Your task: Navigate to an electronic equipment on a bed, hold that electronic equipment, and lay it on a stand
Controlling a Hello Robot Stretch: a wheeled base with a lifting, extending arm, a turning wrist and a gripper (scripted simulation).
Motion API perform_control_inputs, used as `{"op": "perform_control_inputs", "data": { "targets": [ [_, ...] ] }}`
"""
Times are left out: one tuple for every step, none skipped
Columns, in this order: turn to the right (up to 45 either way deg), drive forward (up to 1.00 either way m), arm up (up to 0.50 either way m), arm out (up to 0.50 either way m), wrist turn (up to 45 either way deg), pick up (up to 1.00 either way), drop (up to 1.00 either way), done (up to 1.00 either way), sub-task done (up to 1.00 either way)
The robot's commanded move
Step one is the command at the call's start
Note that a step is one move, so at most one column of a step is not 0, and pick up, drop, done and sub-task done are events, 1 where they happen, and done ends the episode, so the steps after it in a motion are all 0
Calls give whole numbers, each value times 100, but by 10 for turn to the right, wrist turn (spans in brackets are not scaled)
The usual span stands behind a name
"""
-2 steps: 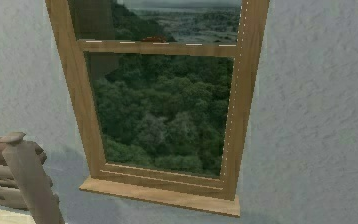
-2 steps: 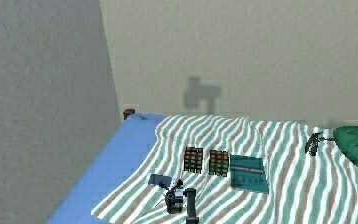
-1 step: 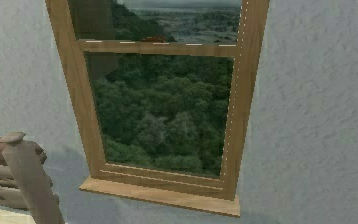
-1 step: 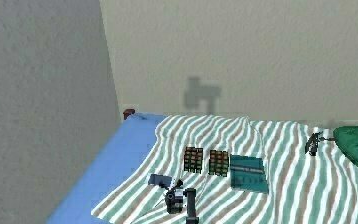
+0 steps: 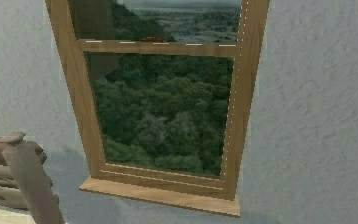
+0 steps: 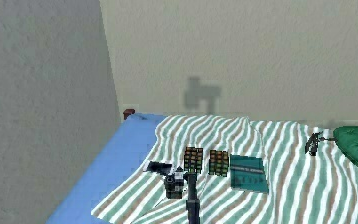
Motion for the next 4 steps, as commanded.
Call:
{"op": "perform_control_inputs", "data": {
  "targets": [
    [0, 0, 48, 0, 0, 0, 0, 0, 0],
    [0, 0, 0, 0, -450, 0, 0, 0, 0],
    [0, 0, 0, 0, -450, 0, 0, 0, 0],
    [0, 0, 0, 0, -360, 0, 0, 0, 0]
  ]
}}
